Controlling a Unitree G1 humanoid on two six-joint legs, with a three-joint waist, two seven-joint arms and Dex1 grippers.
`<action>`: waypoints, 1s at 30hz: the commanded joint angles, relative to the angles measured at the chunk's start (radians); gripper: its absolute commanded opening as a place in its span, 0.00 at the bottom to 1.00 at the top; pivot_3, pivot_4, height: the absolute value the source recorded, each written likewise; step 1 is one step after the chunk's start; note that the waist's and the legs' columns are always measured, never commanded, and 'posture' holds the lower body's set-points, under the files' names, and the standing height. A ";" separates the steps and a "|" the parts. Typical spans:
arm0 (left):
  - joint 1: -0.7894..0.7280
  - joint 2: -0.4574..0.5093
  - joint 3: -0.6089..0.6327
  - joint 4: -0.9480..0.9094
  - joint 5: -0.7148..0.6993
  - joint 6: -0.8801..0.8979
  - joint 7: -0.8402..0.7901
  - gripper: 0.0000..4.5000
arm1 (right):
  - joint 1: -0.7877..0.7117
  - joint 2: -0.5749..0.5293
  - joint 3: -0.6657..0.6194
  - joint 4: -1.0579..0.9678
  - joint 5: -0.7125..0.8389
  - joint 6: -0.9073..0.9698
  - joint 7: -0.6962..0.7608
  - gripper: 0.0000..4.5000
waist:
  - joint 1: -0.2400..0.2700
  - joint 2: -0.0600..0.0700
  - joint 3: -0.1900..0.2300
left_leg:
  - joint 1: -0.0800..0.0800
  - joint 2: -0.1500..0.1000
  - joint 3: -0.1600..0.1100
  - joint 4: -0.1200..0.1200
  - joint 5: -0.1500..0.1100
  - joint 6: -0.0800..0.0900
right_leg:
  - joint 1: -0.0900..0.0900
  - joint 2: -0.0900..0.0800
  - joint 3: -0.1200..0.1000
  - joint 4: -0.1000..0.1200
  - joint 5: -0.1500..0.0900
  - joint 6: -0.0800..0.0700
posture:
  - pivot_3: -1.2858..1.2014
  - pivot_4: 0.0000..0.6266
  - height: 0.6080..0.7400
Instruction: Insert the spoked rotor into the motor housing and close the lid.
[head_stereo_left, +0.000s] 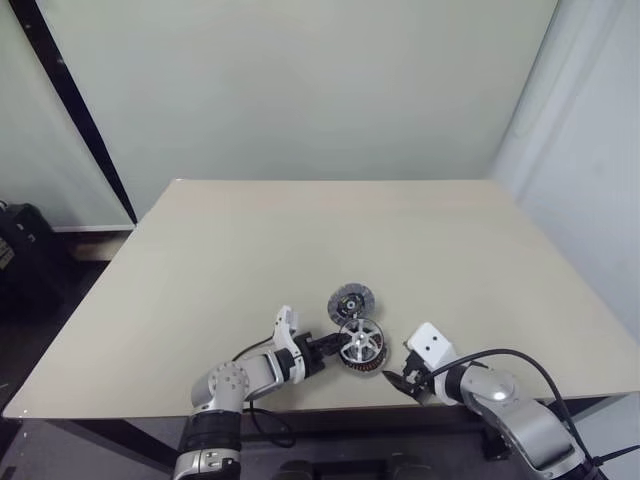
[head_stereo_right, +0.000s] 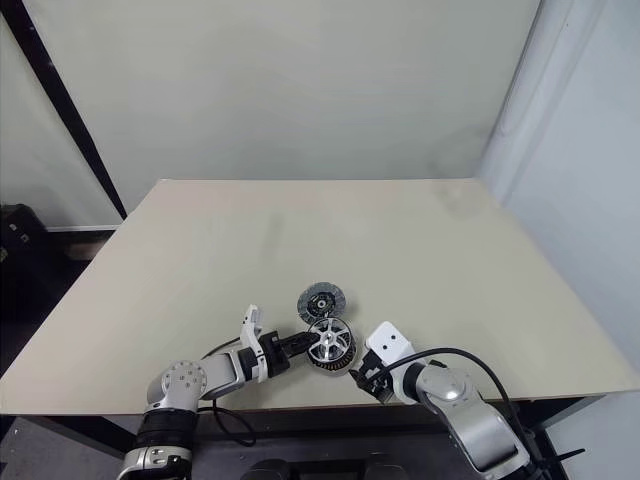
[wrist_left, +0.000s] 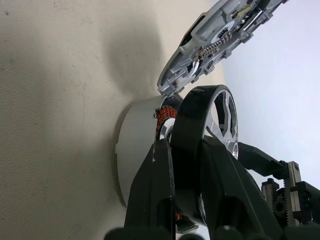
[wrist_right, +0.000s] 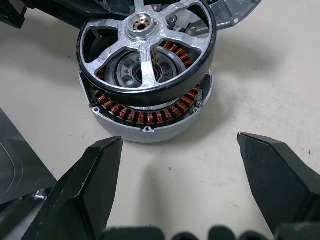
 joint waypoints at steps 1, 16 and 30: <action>-0.013 0.005 -0.006 -0.020 -0.010 0.020 -0.020 0.07 | -0.005 -0.003 -0.028 -0.036 0.000 -0.002 -0.006 0.90 | 0.000 0.000 0.000 | 0.000 0.000 0.000 0.000 0.000 0.000 | 0.000 0.000 0.000 0.000 0.000 0.000 | 0.52 0.00 1.00; -0.020 0.016 0.006 -0.041 -0.013 0.057 -0.020 0.07 | -0.007 0.005 -0.027 -0.029 0.004 0.000 -0.013 0.90 | 0.000 0.000 0.000 | 0.000 0.000 0.000 -0.003 0.001 0.002 | 0.000 0.000 0.000 0.000 0.000 0.000 | 0.52 0.00 1.00; -0.037 0.034 -0.004 -0.116 -0.028 0.077 -0.026 0.07 | 0.001 0.012 -0.022 -0.030 0.003 0.001 -0.020 0.90 | 0.000 0.000 0.000 | -0.001 0.000 0.000 -0.002 0.001 0.002 | -0.001 0.001 0.000 0.001 0.000 0.000 | 0.52 0.00 1.00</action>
